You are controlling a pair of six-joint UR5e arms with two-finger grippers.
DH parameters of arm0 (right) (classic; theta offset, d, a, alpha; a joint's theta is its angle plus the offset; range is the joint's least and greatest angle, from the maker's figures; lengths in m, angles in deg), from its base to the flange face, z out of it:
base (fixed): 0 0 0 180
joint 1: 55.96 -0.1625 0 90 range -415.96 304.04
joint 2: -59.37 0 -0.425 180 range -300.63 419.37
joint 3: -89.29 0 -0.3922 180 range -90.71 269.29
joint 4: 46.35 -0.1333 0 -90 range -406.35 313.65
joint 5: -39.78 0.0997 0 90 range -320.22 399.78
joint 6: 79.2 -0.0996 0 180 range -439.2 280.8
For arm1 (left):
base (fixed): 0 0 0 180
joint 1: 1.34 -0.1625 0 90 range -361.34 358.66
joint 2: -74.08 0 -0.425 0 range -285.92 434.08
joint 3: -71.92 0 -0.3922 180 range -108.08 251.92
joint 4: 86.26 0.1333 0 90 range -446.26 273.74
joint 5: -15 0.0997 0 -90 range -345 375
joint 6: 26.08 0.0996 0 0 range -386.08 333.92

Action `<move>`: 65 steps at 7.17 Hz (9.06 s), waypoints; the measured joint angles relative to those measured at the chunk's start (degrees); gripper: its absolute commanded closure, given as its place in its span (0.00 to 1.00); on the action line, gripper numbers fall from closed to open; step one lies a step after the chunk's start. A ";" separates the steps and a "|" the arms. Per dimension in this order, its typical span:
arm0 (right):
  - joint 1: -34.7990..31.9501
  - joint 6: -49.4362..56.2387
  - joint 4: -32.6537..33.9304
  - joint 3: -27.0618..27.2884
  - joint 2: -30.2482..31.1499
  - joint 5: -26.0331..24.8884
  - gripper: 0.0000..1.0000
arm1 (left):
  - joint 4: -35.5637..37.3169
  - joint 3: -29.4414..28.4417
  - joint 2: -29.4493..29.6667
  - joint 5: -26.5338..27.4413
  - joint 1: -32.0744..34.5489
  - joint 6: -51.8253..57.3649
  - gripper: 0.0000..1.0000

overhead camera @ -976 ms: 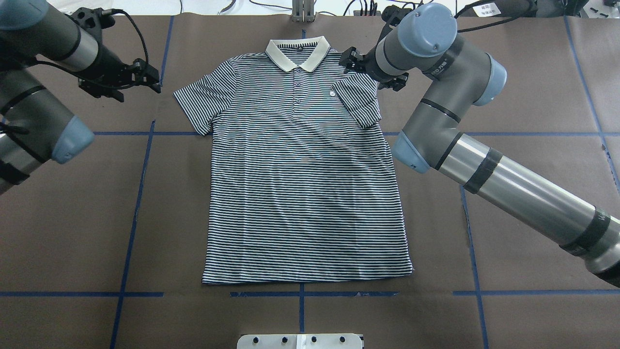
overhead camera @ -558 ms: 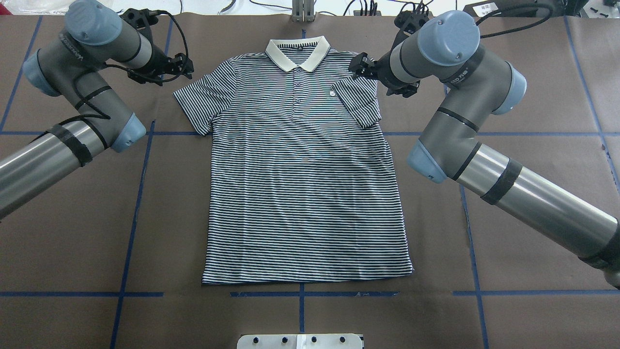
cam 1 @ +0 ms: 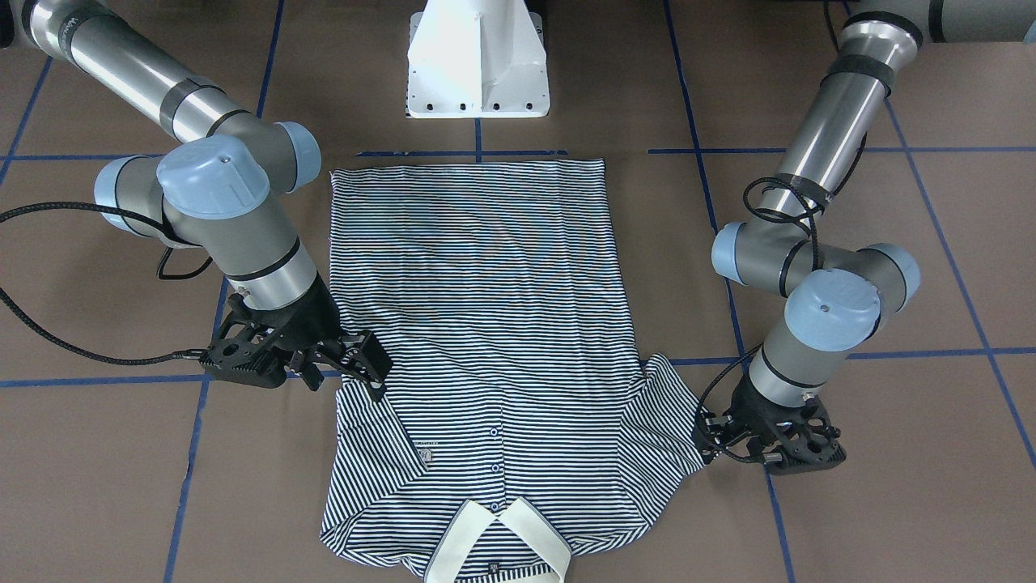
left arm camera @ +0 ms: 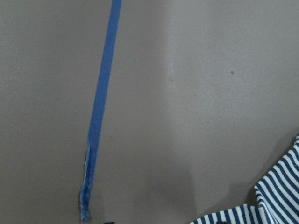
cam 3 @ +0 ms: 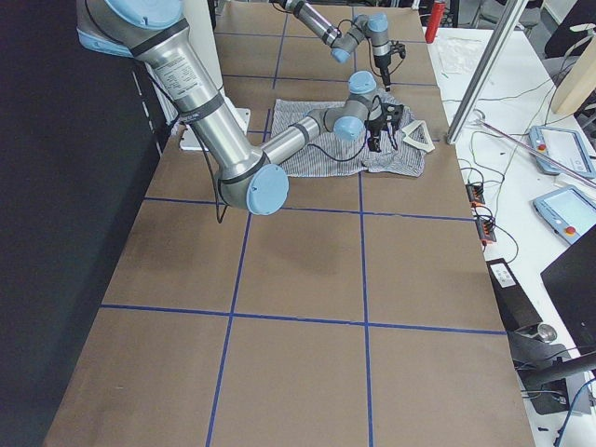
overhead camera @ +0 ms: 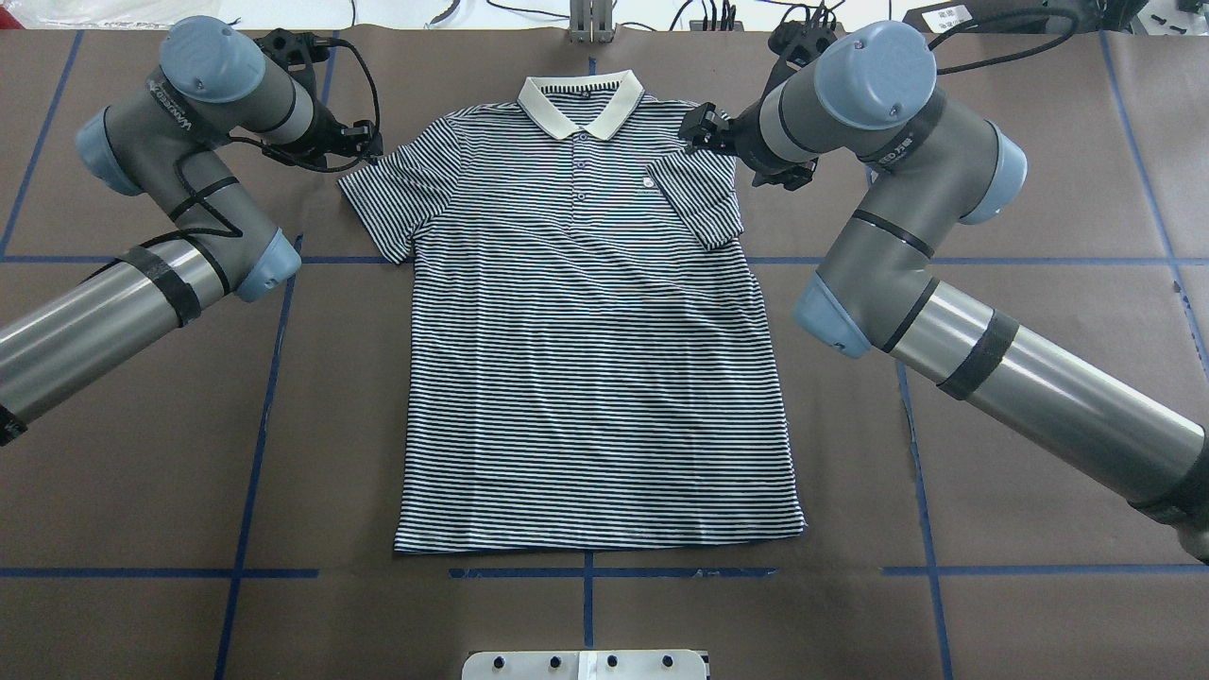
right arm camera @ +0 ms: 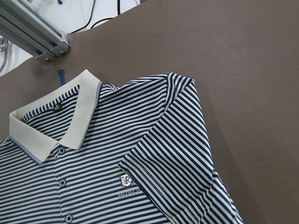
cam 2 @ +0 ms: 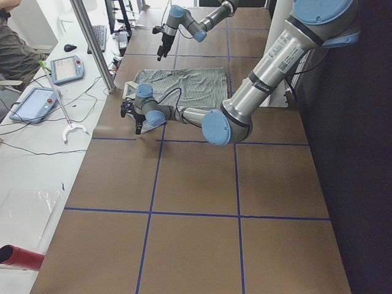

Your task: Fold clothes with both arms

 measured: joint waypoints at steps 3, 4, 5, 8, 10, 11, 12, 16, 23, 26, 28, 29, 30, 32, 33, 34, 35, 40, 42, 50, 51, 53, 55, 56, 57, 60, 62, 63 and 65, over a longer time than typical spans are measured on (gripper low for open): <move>-0.06 0.01 0.02 -0.09 0.01 0.00 0.00 | 0.42 3.28 -2.39 -0.45 0.08 0.92 0.32; -0.07 0.01 0.01 -0.10 0.01 0.00 0.00 | 0.54 3.99 -2.87 -0.50 0.04 0.95 0.32; -0.07 0.01 0.00 -0.10 -0.01 0.00 0.00 | 0.61 4.23 -3.07 -0.51 -0.01 0.96 0.32; -0.07 0.03 0.00 -0.10 -0.01 0.00 0.00 | 0.72 4.21 -3.13 -0.52 -0.40 0.89 0.32; -0.07 0.01 0.00 -0.10 -0.03 0.00 0.00 | 0.71 4.11 -3.13 -0.47 -0.85 0.88 0.41; -0.07 0.01 0.00 -0.10 -0.02 0.00 0.00 | 0.71 4.02 -3.13 -0.43 -0.98 0.88 0.44; -0.07 0.01 0.00 -0.10 -0.01 0.00 0.00 | 0.73 3.92 -3.11 -0.38 -1.17 0.86 0.49; -0.07 -0.03 0.00 -0.10 0.04 0.00 0.00 | 0.89 4.46 -2.82 -0.73 -1.53 0.69 1.00; -0.07 -0.10 0.00 -0.06 0.16 0.00 0.00 | 9.27 9.28 5.20 -3.11 -3.26 -6.00 1.00; 0.00 0.00 0.06 -0.57 0.35 0.00 0.00 | 7.38 2.67 9.60 -0.79 -4.31 -7.41 1.00; 0.01 -0.01 0.03 -0.63 0.54 0.00 0.00 | 5.25 -0.14 10.85 0.36 -4.53 -7.98 0.21; 0.05 -0.02 0.01 -0.60 0.59 0.00 0.00 | 4.90 -0.17 10.83 0.45 -4.73 -8.10 0.12; 0.27 -0.21 0.01 -0.39 0.66 0.00 0.00 | 4.77 1.70 9.96 0.43 -5.18 -8.20 0.12; 2.06 -4.03 0.31 2.08 2.07 -0.52 0.01 | 4.89 14.29 2.79 0.41 -8.33 -10.92 0.12; 4.59 -7.39 0.63 5.77 4.78 -2.05 0.02 | 5.06 20.06 -0.27 0.36 -10.22 -13.89 0.15; 8.21 -11.08 2.12 10.56 8.25 -4.96 0.03 | 5.27 24.97 -3.07 0.21 -11.91 -15.91 0.17; 13.02 -14.72 5.45 15.93 11.61 -9.16 0.05 | 5.36 30.04 -6.85 0.04 -12.92 -16.91 0.16; 32.87 -31.45 22.57 37.44 28.12 -23.00 0.16 | 5.15 36.55 -12.34 0.33 -14.25 -17.84 0.14; 35.08 -33.46 23.05 37.53 29.73 -22.89 0.24 | 5.05 36.66 -12.36 0.35 -14.55 -18.09 0.14; 37.78 -33.99 23.13 35.89 29.59 -22.93 1.00 | 4.93 36.71 -13.36 0.54 -14.82 -18.65 0.14; 37.69 -33.95 23.16 36.11 29.73 -22.89 1.00 | 4.92 36.72 -13.46 0.53 -14.82 -18.64 0.14; 37.66 -33.92 23.18 36.38 29.66 -22.86 1.00 | 4.92 36.81 -13.61 0.53 -14.85 -18.73 0.12; 37.73 -33.93 23.20 38.65 29.82 -22.85 1.00 | 4.94 39.27 -15.63 1.93 -16.64 -20.24 0.14; 37.86 -33.97 23.25 39.75 30.02 -22.79 1.00 | 5.09 42.46 -18.36 4.97 -19.46 -22.74 0.15; 37.99 -33.99 23.35 40.53 30.16 -22.38 1.00 | 5.33 46.15 -21.52 8.46 -23.05 -25.64 0.17; 38.07 -33.97 23.42 41.32 30.30 -21.43 1.00 | 13.45 55.24 -26.49 17.43 -33.25 -33.08 0.19; 38.07 -34.00 23.46 41.38 30.29 -21.38 1.00 | 19.37 58.97 -29.06 21.04 -38.07 -35.75 0.22; 38.08 -34.00 23.45 41.38 30.29 -21.42 1.00 | 20.38 59.48 -30.21 22.59 -39.58 -36.43 0.23; 38.13 -34.00 23.43 41.36 30.25 -21.44 1.00 | 22.64 59.71 -30.92 23.64 -40.99 -36.99 0.25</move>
